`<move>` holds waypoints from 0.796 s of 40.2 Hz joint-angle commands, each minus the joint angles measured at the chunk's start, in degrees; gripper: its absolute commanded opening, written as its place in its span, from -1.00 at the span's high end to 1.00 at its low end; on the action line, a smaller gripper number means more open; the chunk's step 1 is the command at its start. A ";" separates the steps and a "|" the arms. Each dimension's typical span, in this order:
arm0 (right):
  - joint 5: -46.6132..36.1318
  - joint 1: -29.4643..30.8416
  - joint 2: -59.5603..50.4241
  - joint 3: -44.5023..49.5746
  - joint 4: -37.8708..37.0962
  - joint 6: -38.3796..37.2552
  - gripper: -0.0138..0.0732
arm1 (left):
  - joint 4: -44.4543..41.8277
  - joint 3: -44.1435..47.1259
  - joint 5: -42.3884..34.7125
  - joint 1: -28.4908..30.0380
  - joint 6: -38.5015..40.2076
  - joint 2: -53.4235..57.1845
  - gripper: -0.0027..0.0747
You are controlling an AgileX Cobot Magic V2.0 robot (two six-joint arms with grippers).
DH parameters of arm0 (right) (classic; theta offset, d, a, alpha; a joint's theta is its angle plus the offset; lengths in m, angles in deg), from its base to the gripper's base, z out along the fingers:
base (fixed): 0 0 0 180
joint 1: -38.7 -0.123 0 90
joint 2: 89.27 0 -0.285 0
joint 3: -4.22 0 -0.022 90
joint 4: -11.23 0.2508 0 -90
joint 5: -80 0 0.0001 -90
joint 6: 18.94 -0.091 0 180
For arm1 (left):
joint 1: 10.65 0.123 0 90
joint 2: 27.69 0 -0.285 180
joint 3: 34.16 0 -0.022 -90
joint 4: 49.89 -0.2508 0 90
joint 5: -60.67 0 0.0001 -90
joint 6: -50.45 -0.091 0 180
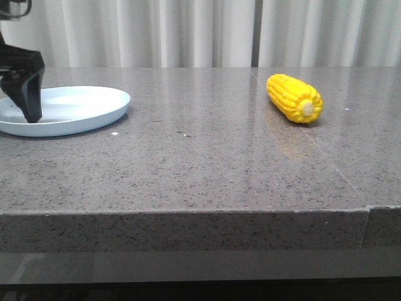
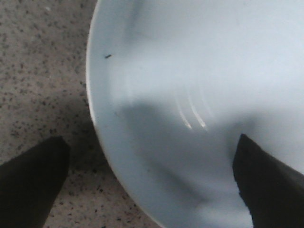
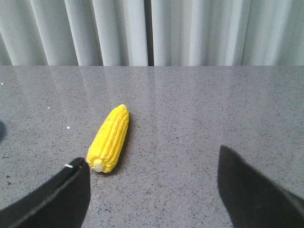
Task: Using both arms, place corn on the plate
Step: 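Lower the left gripper onto the rim of the pale blue plate, then push the plate with the left gripper toward the corn cob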
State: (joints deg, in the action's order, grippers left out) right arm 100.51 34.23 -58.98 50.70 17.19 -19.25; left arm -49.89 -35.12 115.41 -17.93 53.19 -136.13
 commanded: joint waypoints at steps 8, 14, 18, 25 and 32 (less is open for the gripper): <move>-4.87 0.43 0.59 -2.21 0.29 0.30 -0.65 | 0.77 -1.99 -2.50 -0.41 0.61 2.40 -0.01; -4.87 0.43 0.59 -2.21 0.29 0.30 -0.65 | 0.77 -1.99 -2.85 -0.41 0.61 2.40 0.67; -4.87 0.43 0.59 -2.21 0.29 0.30 -0.65 | 0.77 -1.99 -3.31 -0.41 0.61 2.40 0.98; -4.87 0.43 0.59 -2.21 0.29 0.30 -0.65 | 3.68 -2.19 -4.75 -0.41 0.71 2.62 0.98; -4.87 0.43 0.59 -2.21 0.29 0.30 -0.65 | 10.34 -5.55 -5.30 -1.01 -1.32 4.19 0.98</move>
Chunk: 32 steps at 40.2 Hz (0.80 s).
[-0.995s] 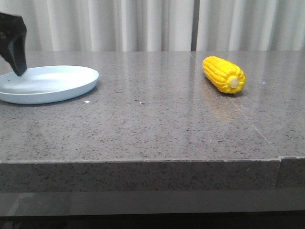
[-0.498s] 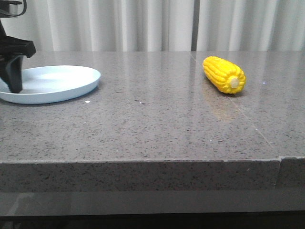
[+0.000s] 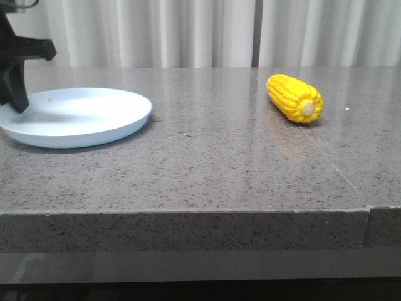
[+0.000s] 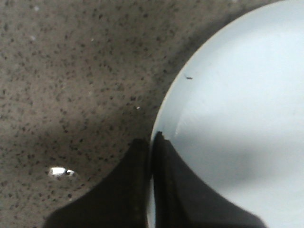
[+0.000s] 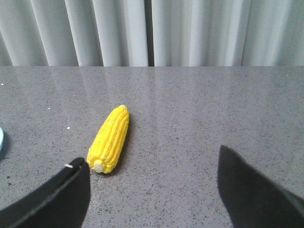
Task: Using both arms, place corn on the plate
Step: 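Push the plate with the left gripper toward the corn cob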
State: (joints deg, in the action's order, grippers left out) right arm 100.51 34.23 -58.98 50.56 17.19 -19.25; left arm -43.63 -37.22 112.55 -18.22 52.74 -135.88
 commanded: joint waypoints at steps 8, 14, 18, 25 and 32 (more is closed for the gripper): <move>-4.87 0.43 0.59 -2.08 0.29 0.30 -0.65 | 7.25 -9.87 -0.13 -4.03 -1.16 4.20 0.98; -4.87 0.43 0.59 -2.08 0.29 0.30 -0.65 | 8.06 -10.82 -1.76 -7.47 -1.16 3.41 0.98; -4.87 0.43 0.59 -2.08 0.29 0.30 -0.65 | 8.99 -10.82 -1.66 -9.29 -1.16 1.53 0.98; -4.87 0.43 0.59 -2.08 0.29 0.30 -0.65 | 9.14 -10.82 -2.63 -11.53 -1.16 -1.92 0.98; -4.87 0.43 0.59 -2.08 0.29 0.30 -0.65 | 9.14 -10.82 -2.63 -11.64 -1.16 -4.02 0.97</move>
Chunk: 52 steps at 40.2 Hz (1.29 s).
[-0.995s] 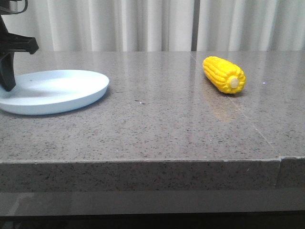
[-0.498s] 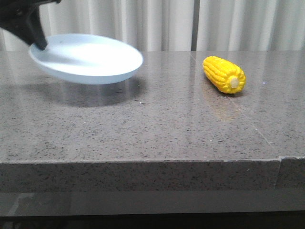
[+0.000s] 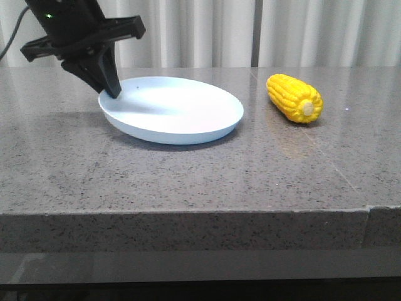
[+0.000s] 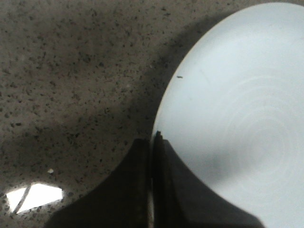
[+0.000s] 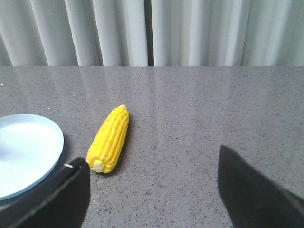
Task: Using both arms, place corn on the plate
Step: 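Push the plate with the left gripper toward the corn cob, then lift the left gripper away from the plate and hold still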
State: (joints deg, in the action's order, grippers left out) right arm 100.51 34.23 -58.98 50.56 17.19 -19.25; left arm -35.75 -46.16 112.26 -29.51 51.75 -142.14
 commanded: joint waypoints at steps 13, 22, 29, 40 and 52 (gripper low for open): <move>-4.87 0.43 0.59 -2.08 0.29 0.30 -0.65 | -3.41 -2.02 -3.21 -0.15 -0.17 3.96 0.06; -4.87 0.43 0.59 -2.08 0.29 0.30 -0.65 | -10.44 -1.48 -3.31 2.23 0.57 10.79 0.06; -4.87 0.43 0.59 -2.08 0.29 0.30 -0.65 | -12.89 2.84 -3.31 6.70 0.57 16.83 0.62; -4.87 0.43 0.59 -2.08 0.29 0.30 -0.65 | -12.97 18.02 -9.33 12.12 0.57 28.96 0.98; -4.87 0.43 0.59 -2.08 0.29 0.30 -0.65 | -12.97 39.67 -29.05 9.14 -1.30 50.96 0.98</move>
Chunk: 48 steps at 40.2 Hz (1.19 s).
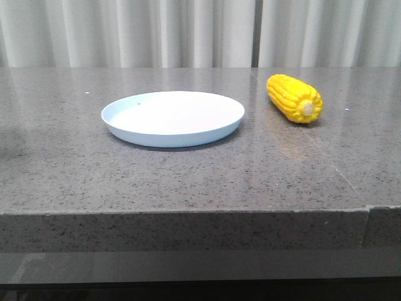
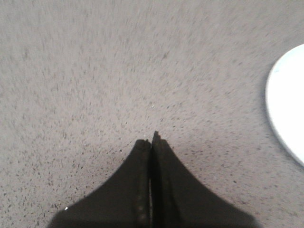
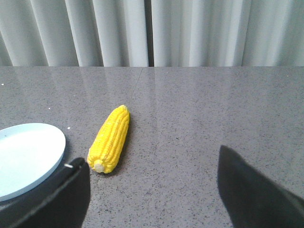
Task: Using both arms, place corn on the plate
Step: 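Lift the left gripper away from the plate and hold still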
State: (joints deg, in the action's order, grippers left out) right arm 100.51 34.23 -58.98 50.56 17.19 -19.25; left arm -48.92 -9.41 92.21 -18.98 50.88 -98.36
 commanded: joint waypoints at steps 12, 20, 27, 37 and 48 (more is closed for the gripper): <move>-4.87 0.43 0.59 -2.08 0.29 0.30 -0.65 | -2.64 19.60 -16.76 -3.35 -0.74 33.50 0.98; -4.87 0.43 0.59 -2.08 0.29 0.30 -0.65 | -3.78 25.06 -16.64 -3.35 -0.74 48.84 0.98; -4.87 0.43 0.59 -2.08 0.29 0.30 -0.65 | -3.78 27.55 -16.54 -3.35 -0.74 56.31 0.98; -4.87 0.43 0.59 -2.08 0.29 0.30 -0.65 | -3.78 27.70 -16.66 -3.35 -0.74 57.33 0.98; -6.02 0.43 1.69 -2.76 0.34 0.30 -0.65 | -3.78 27.70 -16.66 -3.35 -0.74 57.33 0.98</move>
State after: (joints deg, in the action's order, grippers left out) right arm 99.91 34.23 -58.87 50.47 17.19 -19.25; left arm -52.83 19.61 80.71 -21.86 50.45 -40.31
